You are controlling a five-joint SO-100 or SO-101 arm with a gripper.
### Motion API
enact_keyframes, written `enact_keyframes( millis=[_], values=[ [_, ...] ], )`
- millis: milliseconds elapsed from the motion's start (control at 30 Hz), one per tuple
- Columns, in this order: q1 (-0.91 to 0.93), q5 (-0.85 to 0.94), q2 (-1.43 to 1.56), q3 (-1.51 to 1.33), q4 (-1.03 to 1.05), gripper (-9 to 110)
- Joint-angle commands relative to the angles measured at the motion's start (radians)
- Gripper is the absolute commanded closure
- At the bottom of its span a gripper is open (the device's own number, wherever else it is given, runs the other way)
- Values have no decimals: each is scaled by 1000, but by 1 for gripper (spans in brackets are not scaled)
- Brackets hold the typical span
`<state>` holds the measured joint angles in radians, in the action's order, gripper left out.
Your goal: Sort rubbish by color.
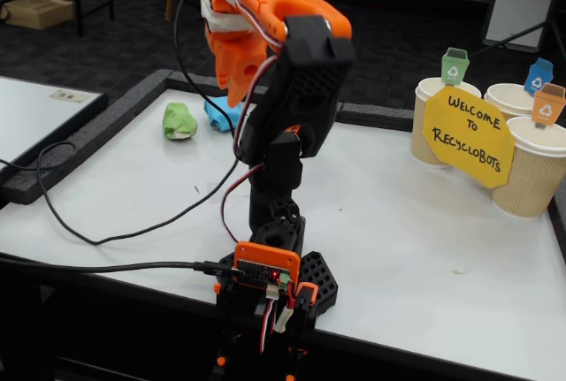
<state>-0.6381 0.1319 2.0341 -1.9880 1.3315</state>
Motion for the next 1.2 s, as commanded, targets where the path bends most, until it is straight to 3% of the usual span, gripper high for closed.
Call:
enact_keyframes(
  millis=[0, 600, 1167],
  values=[
    [-25, 20, -74, 209, -29, 91],
    [-84, 20, -453, 485, -32, 86],
    [-150, 20, -770, 753, -20, 73]
  ],
)
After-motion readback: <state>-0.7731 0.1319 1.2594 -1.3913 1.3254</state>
